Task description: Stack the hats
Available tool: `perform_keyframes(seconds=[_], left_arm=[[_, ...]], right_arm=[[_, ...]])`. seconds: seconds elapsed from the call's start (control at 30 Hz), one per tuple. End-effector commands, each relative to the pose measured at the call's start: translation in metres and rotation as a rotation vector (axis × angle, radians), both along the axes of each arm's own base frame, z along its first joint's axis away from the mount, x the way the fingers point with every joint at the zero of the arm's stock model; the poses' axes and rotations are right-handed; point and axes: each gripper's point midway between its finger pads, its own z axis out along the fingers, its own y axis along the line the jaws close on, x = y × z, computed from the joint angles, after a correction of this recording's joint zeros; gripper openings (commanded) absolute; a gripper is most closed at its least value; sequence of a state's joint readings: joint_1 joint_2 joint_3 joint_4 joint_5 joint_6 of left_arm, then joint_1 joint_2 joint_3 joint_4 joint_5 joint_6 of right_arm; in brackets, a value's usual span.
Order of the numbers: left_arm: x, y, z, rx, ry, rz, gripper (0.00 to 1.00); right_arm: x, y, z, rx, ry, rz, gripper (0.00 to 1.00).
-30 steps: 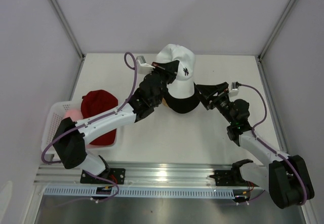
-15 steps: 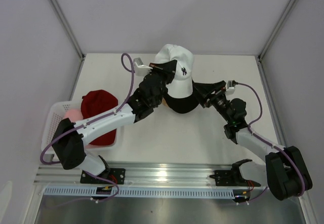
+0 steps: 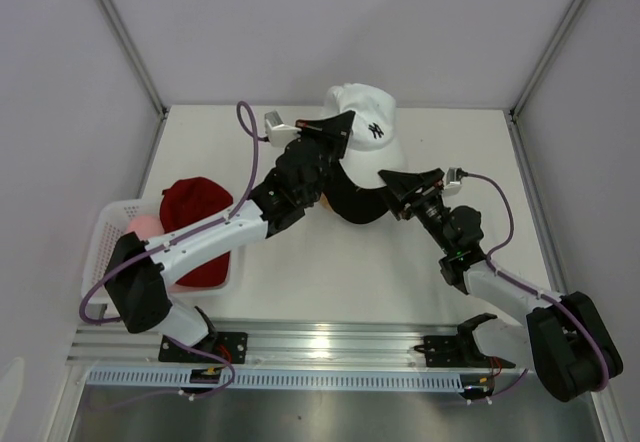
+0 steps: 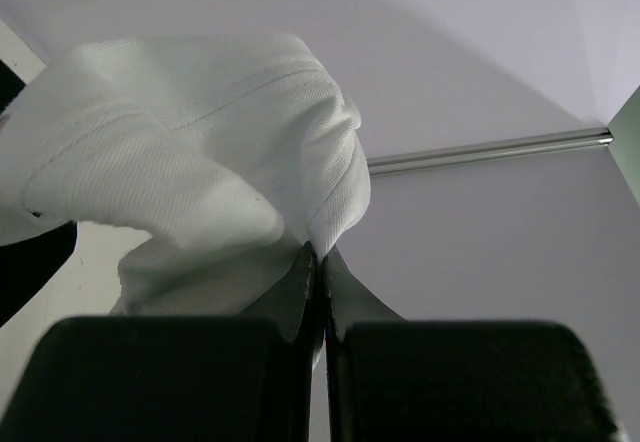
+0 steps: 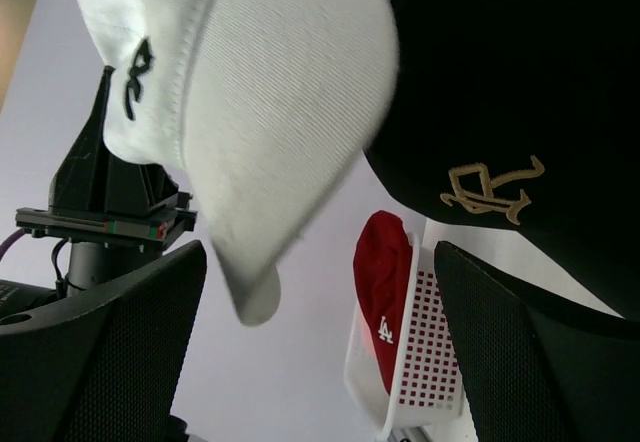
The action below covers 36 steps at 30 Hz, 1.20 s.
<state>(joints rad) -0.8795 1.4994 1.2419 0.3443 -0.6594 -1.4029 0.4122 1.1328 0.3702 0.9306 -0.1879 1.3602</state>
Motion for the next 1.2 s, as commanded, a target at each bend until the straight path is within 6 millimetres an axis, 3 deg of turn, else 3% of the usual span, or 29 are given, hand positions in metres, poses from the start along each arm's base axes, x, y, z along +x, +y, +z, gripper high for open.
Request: perform_keyframes(seconds=[0.0, 0.17, 0.23, 0.27, 0.33, 0.37, 0.43, 0.47, 0.5, 0.6, 0.67, 0.7, 0.73, 0.8, 0.83, 0.87, 0.9, 0.93, 0.97, 1.03, 1.07, 1.17], left_arm=[[-0.009, -0.002, 0.032, -0.107, -0.017, -0.038, 0.01], [-0.014, 0.001, 0.018, -0.105, 0.037, -0.057, 0.01], [-0.016, 0.002, 0.016, -0.099, 0.040, -0.066, 0.01], [-0.018, 0.005, 0.018, -0.095, 0.043, -0.071, 0.01], [-0.021, 0.005, 0.016, -0.085, 0.051, -0.085, 0.01], [-0.021, 0.005, 0.015, -0.089, 0.059, -0.093, 0.01], [-0.022, 0.010, 0.008, -0.094, 0.076, -0.086, 0.01], [-0.022, 0.013, 0.010, -0.097, 0.067, -0.086, 0.01], [-0.023, 0.017, 0.015, -0.104, 0.050, -0.088, 0.01], [-0.022, 0.024, 0.022, -0.046, 0.002, -0.127, 0.01], [-0.013, 0.036, 0.026, 0.056, -0.054, -0.146, 0.13], [-0.018, 0.033, 0.029, 0.091, -0.085, -0.224, 0.27], [-0.020, 0.039, 0.033, 0.151, -0.126, -0.245, 0.53], [-0.009, 0.064, 0.027, 0.223, -0.155, -0.259, 0.78], [-0.024, 0.065, 0.038, 0.277, -0.248, -0.345, 0.89], [-0.019, 0.085, 0.035, 0.316, -0.263, -0.322, 0.92], [-0.020, 0.096, 0.029, 0.347, -0.267, -0.313, 0.94], [-0.021, 0.108, 0.022, 0.428, -0.292, -0.285, 0.98], [-0.026, 0.133, 0.034, 0.478, -0.326, -0.210, 0.99], [-0.023, 0.168, 0.026, 0.634, -0.305, -0.050, 0.99], [-0.031, 0.188, 0.031, 0.684, -0.300, 0.024, 1.00], [-0.034, 0.222, 0.019, 0.832, -0.262, 0.175, 1.00]], right_arm=[[0.000, -0.009, 0.023, 0.049, -0.089, -0.056, 0.99], [0.002, -0.008, 0.038, 0.031, -0.143, -0.053, 0.98], [0.002, -0.008, 0.047, 0.024, -0.172, -0.056, 0.93], [0.002, -0.008, 0.051, 0.021, -0.188, -0.056, 0.79], [0.002, -0.009, 0.062, 0.023, -0.219, -0.057, 0.62], [0.003, -0.010, 0.065, 0.012, -0.235, -0.060, 0.41], [0.003, -0.010, 0.074, 0.008, -0.254, -0.064, 0.22], [0.005, -0.010, 0.071, -0.011, -0.243, -0.071, 0.07], [0.006, -0.012, 0.071, -0.022, -0.246, -0.079, 0.00], [0.010, -0.017, 0.080, -0.046, -0.269, -0.101, 0.00], [0.013, -0.021, 0.093, -0.056, -0.299, -0.081, 0.00], [0.014, -0.021, 0.098, -0.057, -0.304, -0.065, 0.00], [0.013, -0.018, 0.103, -0.068, -0.309, -0.027, 0.00], [0.023, -0.018, 0.120, -0.091, -0.305, -0.004, 0.00], [0.023, -0.014, 0.126, -0.106, -0.305, 0.033, 0.00], [0.028, -0.010, 0.127, -0.119, -0.277, 0.055, 0.00], [0.035, -0.007, 0.150, -0.115, -0.303, 0.072, 0.00], [0.034, -0.001, 0.160, -0.100, -0.296, 0.132, 0.00], [0.035, 0.003, 0.175, -0.080, -0.316, 0.162, 0.00], [0.039, 0.017, 0.199, -0.027, -0.340, 0.243, 0.00], [0.037, 0.022, 0.209, 0.026, -0.338, 0.283, 0.00], [0.048, 0.054, 0.193, 0.063, -0.206, 0.370, 0.00]])
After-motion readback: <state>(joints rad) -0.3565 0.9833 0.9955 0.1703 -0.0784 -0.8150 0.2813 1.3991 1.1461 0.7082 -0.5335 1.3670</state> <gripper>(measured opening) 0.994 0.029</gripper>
